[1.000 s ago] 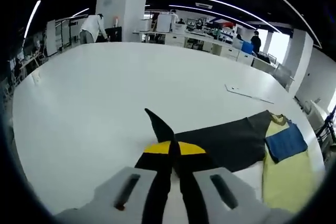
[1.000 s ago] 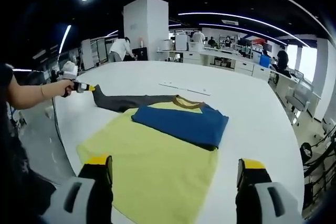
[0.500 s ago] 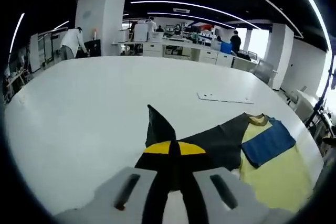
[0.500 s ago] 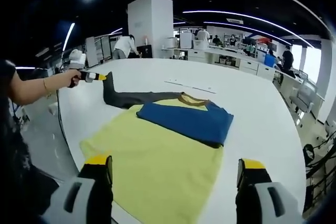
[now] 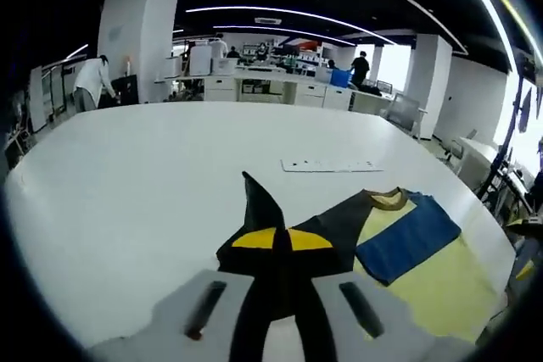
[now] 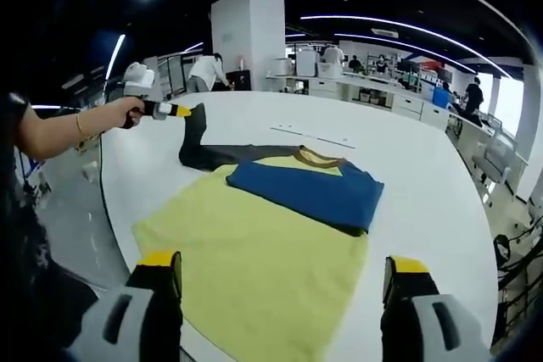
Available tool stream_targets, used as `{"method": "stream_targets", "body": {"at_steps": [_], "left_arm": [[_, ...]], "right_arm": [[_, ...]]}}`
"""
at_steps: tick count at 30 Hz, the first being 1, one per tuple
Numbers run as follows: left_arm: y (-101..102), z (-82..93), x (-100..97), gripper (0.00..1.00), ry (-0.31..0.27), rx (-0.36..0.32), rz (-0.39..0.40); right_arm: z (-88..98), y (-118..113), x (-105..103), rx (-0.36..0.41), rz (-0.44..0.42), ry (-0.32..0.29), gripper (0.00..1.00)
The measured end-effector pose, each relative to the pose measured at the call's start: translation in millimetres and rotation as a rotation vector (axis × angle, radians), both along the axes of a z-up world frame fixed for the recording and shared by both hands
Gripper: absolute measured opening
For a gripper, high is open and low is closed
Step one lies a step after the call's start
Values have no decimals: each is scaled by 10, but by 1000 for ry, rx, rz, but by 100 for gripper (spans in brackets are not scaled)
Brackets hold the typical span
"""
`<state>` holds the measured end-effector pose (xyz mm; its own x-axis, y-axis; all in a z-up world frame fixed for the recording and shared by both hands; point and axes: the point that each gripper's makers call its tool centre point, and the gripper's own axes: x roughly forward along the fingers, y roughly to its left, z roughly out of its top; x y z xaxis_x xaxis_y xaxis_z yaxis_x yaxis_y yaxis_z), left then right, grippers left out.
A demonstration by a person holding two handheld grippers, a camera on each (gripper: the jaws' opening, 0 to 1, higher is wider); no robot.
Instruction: Fold the garment on the visible template until the final outline fits inside the template.
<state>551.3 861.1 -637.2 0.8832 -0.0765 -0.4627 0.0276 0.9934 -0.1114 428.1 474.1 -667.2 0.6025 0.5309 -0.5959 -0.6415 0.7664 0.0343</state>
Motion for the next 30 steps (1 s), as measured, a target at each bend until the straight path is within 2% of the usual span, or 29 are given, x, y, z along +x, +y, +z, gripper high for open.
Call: {"method": "stream_targets", "body": {"at_steps": [17,30], "left_arm": [[-573,105,228,0,-29,-10,-99],[-1163,111,376,0,-35,-46,-200]], "right_arm": [[-30,111,-55,6,20,15,99],[7,152,-32,7,27,6,99]]}}
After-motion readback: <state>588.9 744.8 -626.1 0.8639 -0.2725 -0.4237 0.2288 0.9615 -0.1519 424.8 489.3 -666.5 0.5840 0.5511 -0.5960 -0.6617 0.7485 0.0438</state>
